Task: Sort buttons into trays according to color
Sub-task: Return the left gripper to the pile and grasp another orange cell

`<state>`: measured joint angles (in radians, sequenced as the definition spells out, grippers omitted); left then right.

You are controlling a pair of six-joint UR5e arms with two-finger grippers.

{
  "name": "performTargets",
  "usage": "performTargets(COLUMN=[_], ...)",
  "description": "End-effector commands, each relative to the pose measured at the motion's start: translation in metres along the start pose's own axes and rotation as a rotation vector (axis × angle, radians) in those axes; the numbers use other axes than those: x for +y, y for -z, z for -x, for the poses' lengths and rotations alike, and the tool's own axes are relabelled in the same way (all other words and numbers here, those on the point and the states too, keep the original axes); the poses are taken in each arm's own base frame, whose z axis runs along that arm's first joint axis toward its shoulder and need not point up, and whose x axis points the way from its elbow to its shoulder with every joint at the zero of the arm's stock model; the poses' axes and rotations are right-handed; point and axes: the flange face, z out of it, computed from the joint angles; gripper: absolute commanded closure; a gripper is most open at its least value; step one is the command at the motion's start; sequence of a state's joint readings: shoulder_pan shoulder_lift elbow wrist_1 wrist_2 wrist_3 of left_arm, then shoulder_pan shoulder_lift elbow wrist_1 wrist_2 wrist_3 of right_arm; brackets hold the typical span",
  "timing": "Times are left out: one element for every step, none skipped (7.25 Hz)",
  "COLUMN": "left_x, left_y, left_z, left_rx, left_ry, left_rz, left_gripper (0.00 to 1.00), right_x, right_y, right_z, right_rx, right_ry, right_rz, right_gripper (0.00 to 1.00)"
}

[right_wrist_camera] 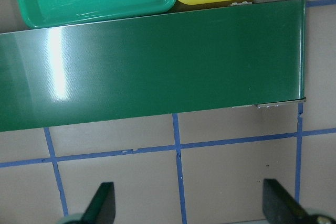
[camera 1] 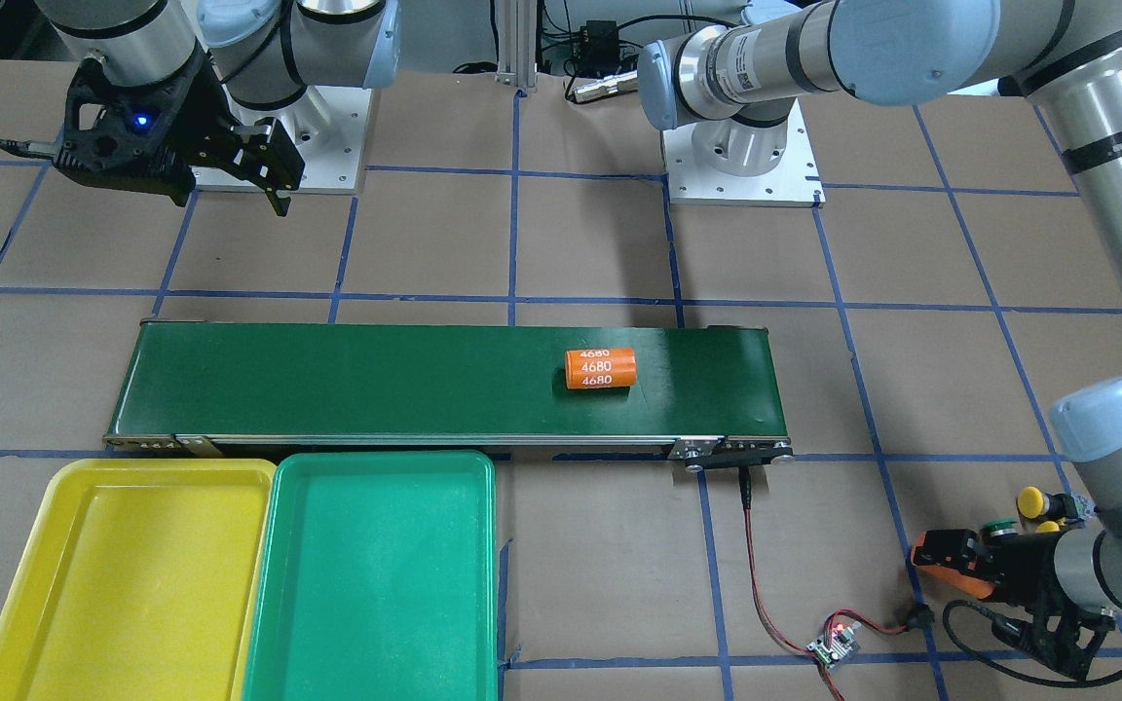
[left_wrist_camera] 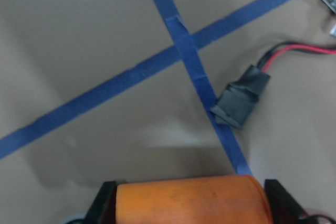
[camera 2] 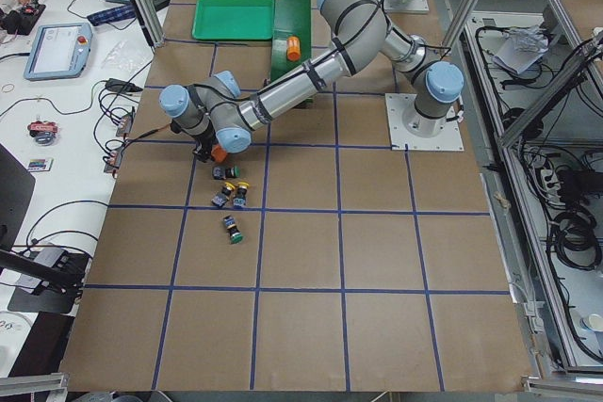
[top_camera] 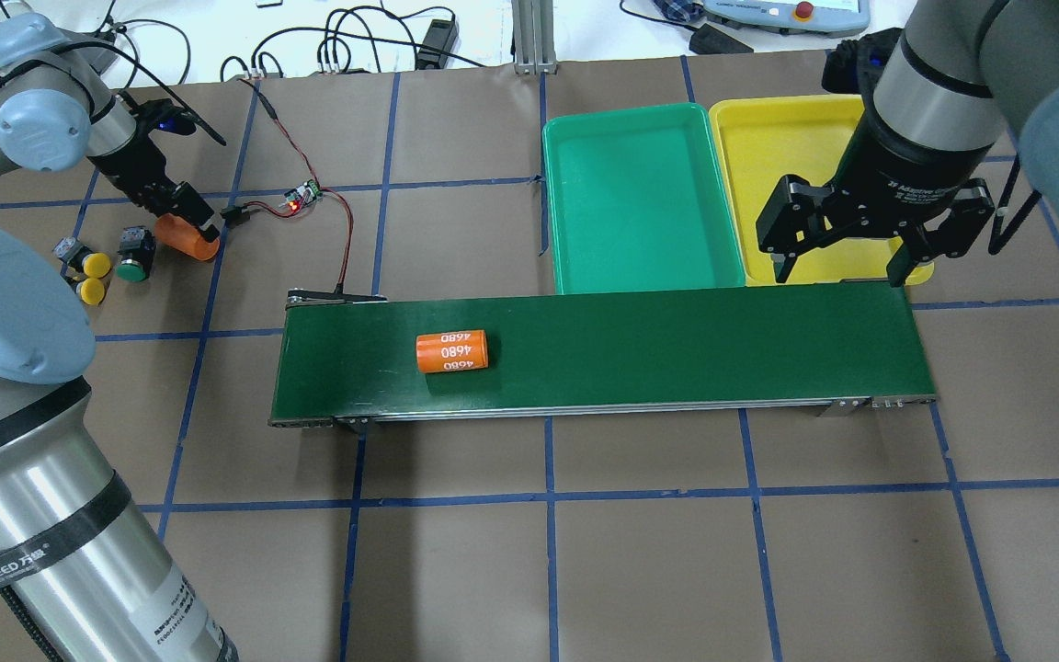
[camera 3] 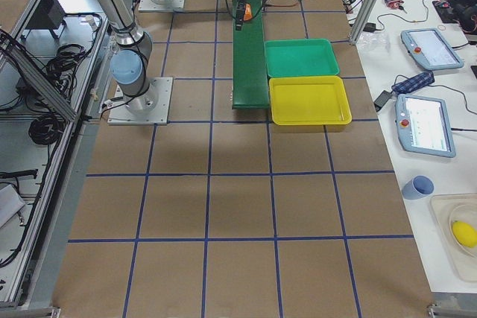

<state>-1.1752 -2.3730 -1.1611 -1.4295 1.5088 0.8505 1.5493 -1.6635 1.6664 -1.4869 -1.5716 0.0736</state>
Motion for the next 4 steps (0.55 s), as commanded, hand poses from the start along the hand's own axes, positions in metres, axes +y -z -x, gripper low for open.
performTargets(left_x=[0.009,0.018,0.038,0.043], left_y=[0.024,0.042,0.066,0.062], left_z=[-0.032,-0.052,-0.087,-0.152], left_rx=[0.039,0.053,0.123,0.175], left_ry=[0.103,0.157,0.288,0.382], left_rz=[0.051,0.070,0.125,0.201], left_gripper=[1.00,1.00,1.00,1.00], right_x=[0.001,0.001,0.001,0.002], right_y=[0.000,-0.001,-0.001,-0.001], right_z=[0.001,0.001,0.001,0.001], right_rx=[-0.001,0.001,-0.001,0.001], right_ry=[0.002,0.002,0.002,0.002], right_rz=[0.001,0.002,0.002,0.004], right_gripper=[0.00,0.00,0.00,0.00])
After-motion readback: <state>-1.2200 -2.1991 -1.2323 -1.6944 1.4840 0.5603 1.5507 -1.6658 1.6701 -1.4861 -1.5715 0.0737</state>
